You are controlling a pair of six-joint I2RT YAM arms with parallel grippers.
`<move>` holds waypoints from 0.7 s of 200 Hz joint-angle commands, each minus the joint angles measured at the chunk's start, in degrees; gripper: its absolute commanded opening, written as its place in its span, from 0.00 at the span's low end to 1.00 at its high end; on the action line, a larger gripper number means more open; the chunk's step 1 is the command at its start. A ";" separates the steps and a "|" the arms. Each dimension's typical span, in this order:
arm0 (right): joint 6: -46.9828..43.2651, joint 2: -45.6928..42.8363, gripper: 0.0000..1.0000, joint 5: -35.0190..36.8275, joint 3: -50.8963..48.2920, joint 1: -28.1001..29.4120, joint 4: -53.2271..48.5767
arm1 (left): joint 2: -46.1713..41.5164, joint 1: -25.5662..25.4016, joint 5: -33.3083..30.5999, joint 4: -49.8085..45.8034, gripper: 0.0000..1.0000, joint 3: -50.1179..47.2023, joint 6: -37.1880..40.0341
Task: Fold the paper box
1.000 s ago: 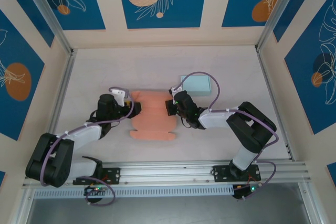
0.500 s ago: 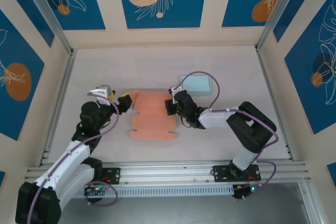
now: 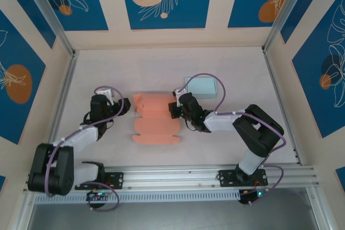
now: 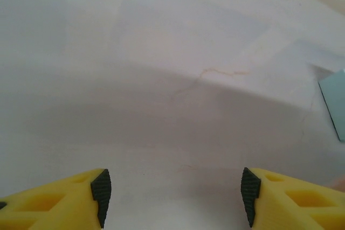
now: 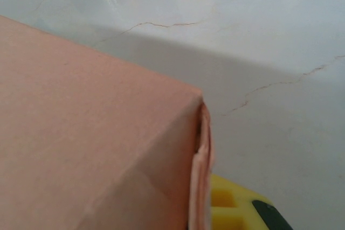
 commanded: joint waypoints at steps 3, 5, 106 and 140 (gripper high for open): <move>-0.52 -1.75 0.04 -0.49 -0.29 0.11 2.22 | 2.79 0.68 8.67 6.36 0.63 1.66 1.01; -0.56 -1.68 0.04 -0.38 -0.28 0.15 2.17 | 2.85 0.71 8.97 6.59 0.62 1.67 1.05; 1.54 2.33 0.04 1.27 2.61 -0.31 -1.58 | 7.52 -0.82 21.83 8.85 0.60 1.69 2.54; 2.14 3.60 0.04 2.19 4.24 -0.47 -3.66 | 8.87 -2.70 23.34 9.27 0.59 2.41 2.42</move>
